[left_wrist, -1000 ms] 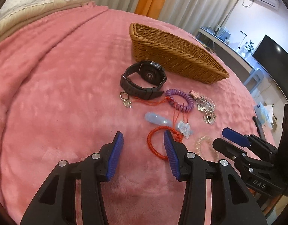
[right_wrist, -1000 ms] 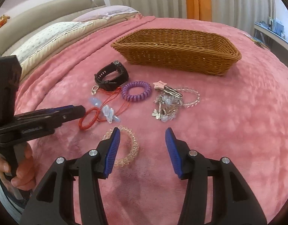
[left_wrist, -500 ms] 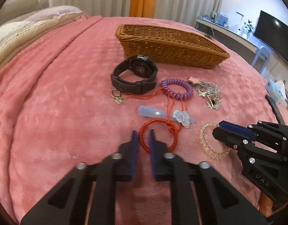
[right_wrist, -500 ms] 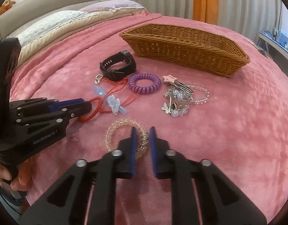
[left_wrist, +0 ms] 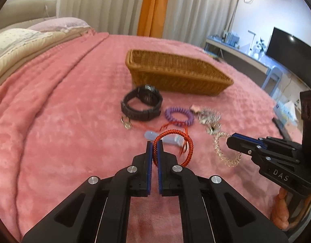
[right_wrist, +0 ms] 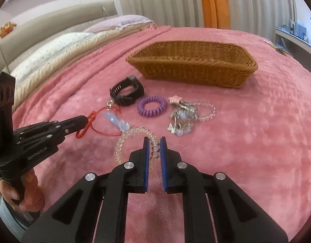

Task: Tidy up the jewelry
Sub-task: 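Grasp the red cord bracelet with left tool while right tool grasps clear bead bracelet, then carry both bracelets into the wicker basket and open both tools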

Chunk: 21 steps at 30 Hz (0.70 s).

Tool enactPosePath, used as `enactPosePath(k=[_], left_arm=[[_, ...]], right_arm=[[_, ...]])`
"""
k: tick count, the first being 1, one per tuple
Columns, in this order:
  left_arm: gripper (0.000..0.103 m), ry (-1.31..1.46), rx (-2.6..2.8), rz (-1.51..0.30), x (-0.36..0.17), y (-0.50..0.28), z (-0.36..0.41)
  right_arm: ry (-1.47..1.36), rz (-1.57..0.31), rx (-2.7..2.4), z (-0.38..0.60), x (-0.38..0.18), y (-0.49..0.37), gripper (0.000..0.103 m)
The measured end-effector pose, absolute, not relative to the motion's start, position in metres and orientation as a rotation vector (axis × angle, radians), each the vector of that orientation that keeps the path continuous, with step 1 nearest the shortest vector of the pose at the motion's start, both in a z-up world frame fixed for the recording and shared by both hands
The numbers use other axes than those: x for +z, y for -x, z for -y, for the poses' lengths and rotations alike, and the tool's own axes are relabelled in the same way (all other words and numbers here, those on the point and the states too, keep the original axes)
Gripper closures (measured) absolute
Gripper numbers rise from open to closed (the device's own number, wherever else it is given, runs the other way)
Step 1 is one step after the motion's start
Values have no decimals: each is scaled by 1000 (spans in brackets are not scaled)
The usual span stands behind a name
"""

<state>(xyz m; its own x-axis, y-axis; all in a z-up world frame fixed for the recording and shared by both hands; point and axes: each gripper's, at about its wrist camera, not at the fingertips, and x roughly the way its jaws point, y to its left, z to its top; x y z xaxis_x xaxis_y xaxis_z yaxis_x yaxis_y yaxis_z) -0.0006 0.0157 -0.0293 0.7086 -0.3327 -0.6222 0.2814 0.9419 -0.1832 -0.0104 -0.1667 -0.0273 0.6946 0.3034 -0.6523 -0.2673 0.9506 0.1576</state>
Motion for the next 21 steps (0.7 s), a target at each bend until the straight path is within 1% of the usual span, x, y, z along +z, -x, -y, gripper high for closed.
enactPosePath(k=[5, 12, 17, 21], left_arm=[[101, 91, -349, -642, -2, -1, -23], [101, 82, -366, -549, 39, -11, -21], [101, 81, -379, -491, 72, -40, -14], [101, 68, -374, -457, 91, -70, -4]], right_arm=[[-55, -705, 316, 169, -7, 11, 94], [-33, -628, 311, 171, 40, 1, 94], [-13, -580, 290, 178, 72, -23, 94], [2, -546, 248, 189, 90, -59, 94]])
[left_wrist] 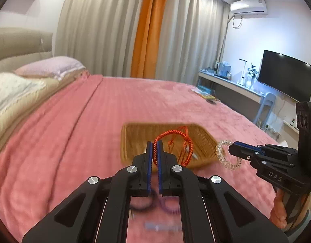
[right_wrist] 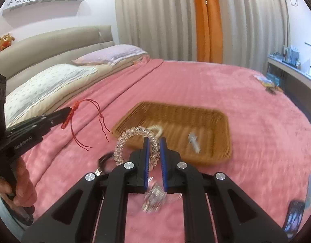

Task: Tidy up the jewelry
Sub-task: 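Carry both bracelets into the wicker basket and open both tools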

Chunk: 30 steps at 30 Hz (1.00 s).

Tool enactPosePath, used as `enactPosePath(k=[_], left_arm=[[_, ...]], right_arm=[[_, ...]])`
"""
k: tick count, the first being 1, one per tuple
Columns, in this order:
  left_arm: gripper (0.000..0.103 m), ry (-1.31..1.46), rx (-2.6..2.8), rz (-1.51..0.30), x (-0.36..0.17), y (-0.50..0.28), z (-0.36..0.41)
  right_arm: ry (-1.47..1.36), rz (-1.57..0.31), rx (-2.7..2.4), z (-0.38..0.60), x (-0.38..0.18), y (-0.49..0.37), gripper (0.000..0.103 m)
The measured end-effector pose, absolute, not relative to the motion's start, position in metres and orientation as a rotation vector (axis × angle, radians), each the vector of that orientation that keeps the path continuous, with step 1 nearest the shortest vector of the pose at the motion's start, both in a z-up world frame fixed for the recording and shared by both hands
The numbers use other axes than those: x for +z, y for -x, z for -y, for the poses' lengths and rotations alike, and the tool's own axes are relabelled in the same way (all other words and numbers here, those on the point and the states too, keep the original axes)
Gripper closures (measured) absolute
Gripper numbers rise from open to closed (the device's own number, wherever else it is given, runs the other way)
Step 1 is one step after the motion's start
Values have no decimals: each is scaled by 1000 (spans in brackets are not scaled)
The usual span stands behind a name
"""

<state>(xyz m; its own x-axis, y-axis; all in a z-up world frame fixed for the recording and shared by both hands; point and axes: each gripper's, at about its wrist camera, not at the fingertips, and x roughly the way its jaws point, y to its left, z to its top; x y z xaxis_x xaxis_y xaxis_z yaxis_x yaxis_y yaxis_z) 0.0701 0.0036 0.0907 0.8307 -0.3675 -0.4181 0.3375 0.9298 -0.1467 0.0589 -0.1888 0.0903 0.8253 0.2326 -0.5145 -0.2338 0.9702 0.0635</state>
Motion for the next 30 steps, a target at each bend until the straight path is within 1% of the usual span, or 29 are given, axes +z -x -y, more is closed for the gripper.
enactPosePath(k=[6, 14, 20, 27, 28, 29, 30], left_arm=[[101, 82, -374, -470, 92, -133, 17], [101, 98, -352, -593, 42, -206, 44], [100, 22, -317, -704, 2, -231, 61], [99, 3, -325, -776, -14, -239, 65], [97, 0, -330, -769, -12, -237, 66], [88, -1, -337, -769, -10, -236, 66], [78, 2, -342, -765, -8, -236, 65]], right_arm=[[-18, -557, 204, 203, 90, -124, 94], [-90, -668, 158, 226, 42, -206, 94], [-103, -735, 140, 232, 9, -227, 94], [-90, -807, 137, 228, -11, -237, 94], [-96, -813, 138, 228, -12, -237, 93], [-105, -822, 139, 229, -13, -238, 91], [-120, -825, 143, 232, -13, -237, 84]])
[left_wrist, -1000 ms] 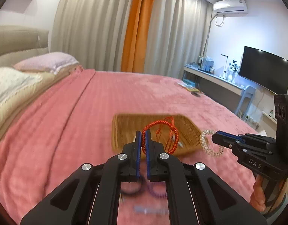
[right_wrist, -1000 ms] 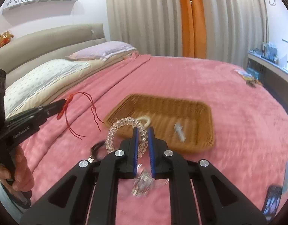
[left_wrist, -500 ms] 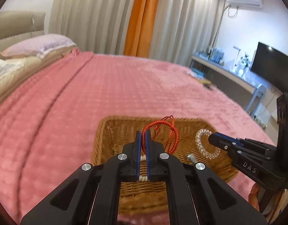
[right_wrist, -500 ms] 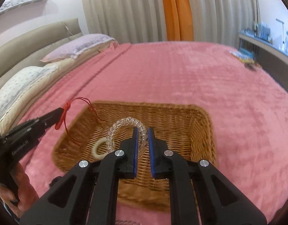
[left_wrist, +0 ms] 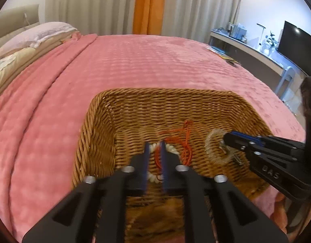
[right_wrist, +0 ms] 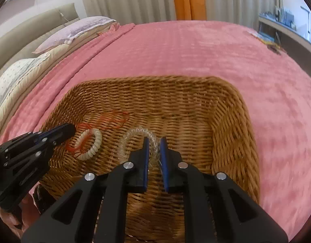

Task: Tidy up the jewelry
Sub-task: 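Carry both bracelets into the wicker basket and open both tools, then return both tools to the pile and grasp the purple coil hair tie with left tool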

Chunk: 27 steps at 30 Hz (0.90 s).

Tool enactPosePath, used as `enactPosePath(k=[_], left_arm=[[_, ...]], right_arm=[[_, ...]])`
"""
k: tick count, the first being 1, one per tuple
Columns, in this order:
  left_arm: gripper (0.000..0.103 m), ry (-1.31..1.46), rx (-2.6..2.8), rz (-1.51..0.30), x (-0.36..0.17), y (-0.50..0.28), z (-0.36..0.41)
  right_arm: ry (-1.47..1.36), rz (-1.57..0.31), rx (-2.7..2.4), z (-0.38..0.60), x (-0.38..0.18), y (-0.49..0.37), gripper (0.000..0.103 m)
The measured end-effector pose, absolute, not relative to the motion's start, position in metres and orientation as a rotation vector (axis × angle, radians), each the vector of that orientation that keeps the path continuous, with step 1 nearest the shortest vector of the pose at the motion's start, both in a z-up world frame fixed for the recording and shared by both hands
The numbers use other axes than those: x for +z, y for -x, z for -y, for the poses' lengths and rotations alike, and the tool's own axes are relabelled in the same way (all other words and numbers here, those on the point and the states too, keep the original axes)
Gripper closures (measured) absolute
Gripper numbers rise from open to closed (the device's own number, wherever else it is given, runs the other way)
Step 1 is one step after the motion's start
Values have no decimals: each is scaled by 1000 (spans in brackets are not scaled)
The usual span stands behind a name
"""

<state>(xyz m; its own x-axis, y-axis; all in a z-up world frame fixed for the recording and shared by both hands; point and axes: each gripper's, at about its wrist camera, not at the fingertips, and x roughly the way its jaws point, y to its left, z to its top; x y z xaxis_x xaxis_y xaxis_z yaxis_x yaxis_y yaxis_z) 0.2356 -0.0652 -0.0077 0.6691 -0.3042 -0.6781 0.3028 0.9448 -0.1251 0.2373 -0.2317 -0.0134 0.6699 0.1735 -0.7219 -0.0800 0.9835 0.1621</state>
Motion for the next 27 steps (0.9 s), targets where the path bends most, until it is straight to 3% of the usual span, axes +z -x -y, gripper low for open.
enactPosePath(k=[1, 3, 16, 27], left_arm=[[75, 4, -344, -749, -4, -231, 64], [69, 11, -356, -732, 3, -224, 62], [66, 109, -382, -573, 72, -110, 6], [66, 168, -322, -629, 43, -52, -44]], right_arm=[[-135, -820, 148, 234, -12, -236, 72], [-152, -801, 141, 240, -8, -231, 58], [-135, -610, 213, 228, 69, -124, 58], [-95, -646, 235, 203, 47, -57, 58]])
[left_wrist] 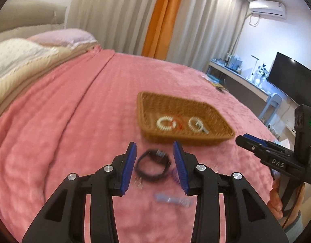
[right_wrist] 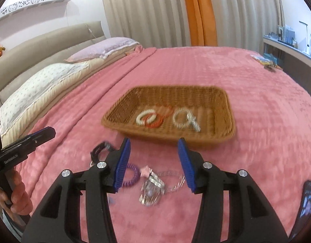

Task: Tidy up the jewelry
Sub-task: 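Return both tools to the pile and grasp the purple coil hair tie with left tool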

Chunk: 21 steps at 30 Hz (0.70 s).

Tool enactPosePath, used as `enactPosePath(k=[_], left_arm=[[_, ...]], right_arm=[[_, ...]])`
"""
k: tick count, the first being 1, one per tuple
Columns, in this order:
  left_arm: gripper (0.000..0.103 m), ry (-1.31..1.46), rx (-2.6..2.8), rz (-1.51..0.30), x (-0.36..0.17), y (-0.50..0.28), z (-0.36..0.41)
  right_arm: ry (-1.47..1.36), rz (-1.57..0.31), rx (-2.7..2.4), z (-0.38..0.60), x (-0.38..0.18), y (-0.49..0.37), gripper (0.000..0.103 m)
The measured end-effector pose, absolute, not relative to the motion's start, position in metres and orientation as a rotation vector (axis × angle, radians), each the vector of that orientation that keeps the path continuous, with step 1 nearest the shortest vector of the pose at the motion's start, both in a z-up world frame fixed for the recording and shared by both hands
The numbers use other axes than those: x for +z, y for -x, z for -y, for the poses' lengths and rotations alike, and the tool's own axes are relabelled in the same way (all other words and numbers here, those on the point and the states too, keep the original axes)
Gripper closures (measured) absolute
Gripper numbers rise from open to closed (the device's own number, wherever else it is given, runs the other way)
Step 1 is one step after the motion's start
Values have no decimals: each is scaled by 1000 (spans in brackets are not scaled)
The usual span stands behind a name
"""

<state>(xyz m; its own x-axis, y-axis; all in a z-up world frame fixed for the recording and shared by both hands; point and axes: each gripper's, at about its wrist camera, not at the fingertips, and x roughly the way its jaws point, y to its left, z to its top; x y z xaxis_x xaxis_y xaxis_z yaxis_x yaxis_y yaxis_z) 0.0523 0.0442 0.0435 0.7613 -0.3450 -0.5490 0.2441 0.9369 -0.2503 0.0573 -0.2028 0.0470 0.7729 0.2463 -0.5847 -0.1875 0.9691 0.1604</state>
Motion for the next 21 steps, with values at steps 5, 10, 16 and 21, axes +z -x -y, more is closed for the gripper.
enactPosePath(k=[5, 10, 16, 21], left_arm=[[66, 183, -344, -691, 22, -46, -48], [67, 134, -372, -771, 2, -51, -18], [68, 113, -393, -896, -26, -71, 20], [72, 126, -373, -979, -41, -94, 32]], right_arm=[[-91, -686, 195, 208, 30, -51, 58], [-119, -754, 142, 227, 7, -65, 67], [-148, -855, 155, 236, -29, -86, 72], [-103, -888, 164, 227, -41, -92, 74]])
